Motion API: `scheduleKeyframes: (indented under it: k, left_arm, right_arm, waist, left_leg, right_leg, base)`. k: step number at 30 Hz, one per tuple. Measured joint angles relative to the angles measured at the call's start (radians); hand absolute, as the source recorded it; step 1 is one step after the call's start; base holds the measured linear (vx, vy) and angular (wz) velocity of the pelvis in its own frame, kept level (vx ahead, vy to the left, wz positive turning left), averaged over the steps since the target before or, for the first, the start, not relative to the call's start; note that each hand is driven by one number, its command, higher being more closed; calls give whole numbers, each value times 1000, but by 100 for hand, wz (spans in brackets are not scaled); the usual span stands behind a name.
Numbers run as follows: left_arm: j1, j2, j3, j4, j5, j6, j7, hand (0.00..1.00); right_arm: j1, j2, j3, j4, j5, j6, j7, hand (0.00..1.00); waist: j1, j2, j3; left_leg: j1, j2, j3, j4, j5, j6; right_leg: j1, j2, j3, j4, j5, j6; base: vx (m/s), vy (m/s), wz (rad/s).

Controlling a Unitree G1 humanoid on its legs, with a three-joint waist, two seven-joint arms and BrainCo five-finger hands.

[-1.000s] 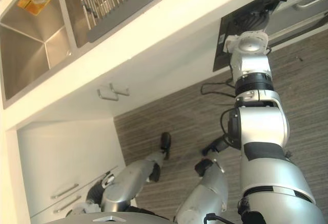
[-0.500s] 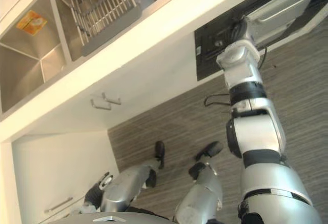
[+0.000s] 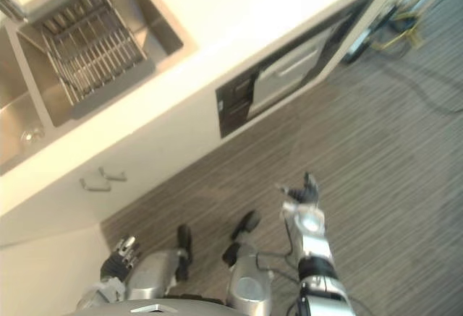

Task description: Walk over to the sink, pick up the cup, carry it to the dishwasher, place the cup inside the dishwasher, then close the dishwasher door

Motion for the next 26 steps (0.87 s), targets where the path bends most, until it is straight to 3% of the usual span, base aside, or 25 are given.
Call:
scheduleKeyframes:
  k: [3,5,8,10,13,15,20,22,26]
  left_arm:
    - [-1,0,36,60,26,4,14,0]
    - [1,2,69,106,39,11,28,0]
    - [6,21,86,149,52,13,33,0]
    - [-3,40,107,161,63,21,45,0]
    - [-23,34,158,185,106,53,49,0]
    - [-25,17,200,187,126,69,49,0]
    - [-24,-17,281,197,141,91,58,0]
    - [-22,-30,322,200,134,101,76,0]
    - [-19,-44,338,205,136,116,79,0]
  right_arm:
    - [60,37,-86,164,40,-69,68,0]
    - [108,71,-128,221,65,-77,103,0]
    - [165,139,-183,283,74,-69,136,0]
    - [207,175,-227,329,77,-35,142,0]
    - [227,193,-258,353,80,-9,172,0]
    - [232,205,-257,346,68,-10,178,0]
    - [243,255,-236,305,-22,-12,187,0]
    - [269,260,-225,295,-69,-14,203,0]
    - [312,256,-194,266,-87,-49,208,0]
  waist:
    - [-4,-33,-57]
    - [-4,-43,-86]
    - [-10,-66,-121]
    - [-21,-88,-138]
    - [-22,-97,-163]
    - [-19,-100,-171]
    - [-11,-125,-196]
    - [-3,-141,-212]
    - [-6,-124,-239]
  left_leg:
    - [43,0,-7,-2,-16,11]
    - [66,0,-25,-14,-18,16]
    - [69,-1,-80,-17,-14,19]
    - [73,-6,-138,-30,4,13]
    - [88,8,-187,-100,60,1]
    - [104,21,-199,-142,88,-8]
    - [110,24,-201,-151,94,-26]
    - [133,25,-198,-152,97,-33]
    - [136,49,-173,-153,114,-45]
  right_leg:
    - [24,-33,2,89,-28,36]
    - [28,-52,13,149,-31,40]
    - [62,-27,150,122,-18,55]
    - [103,-11,254,85,-17,55]
    - [101,8,394,98,-35,28]
    - [103,18,430,102,-44,22]
    - [118,11,429,104,-105,62]
    - [150,9,424,96,-176,106]
    - [177,29,417,79,-187,110]
  base:
    - [47,127,13]
    - [6,116,20]
    - [25,55,45]
    - [41,7,76]
    - [29,6,54]
    - [-38,-22,27]
    - [-101,-72,5]
    - [-99,-119,11]
    - [-68,-85,26]
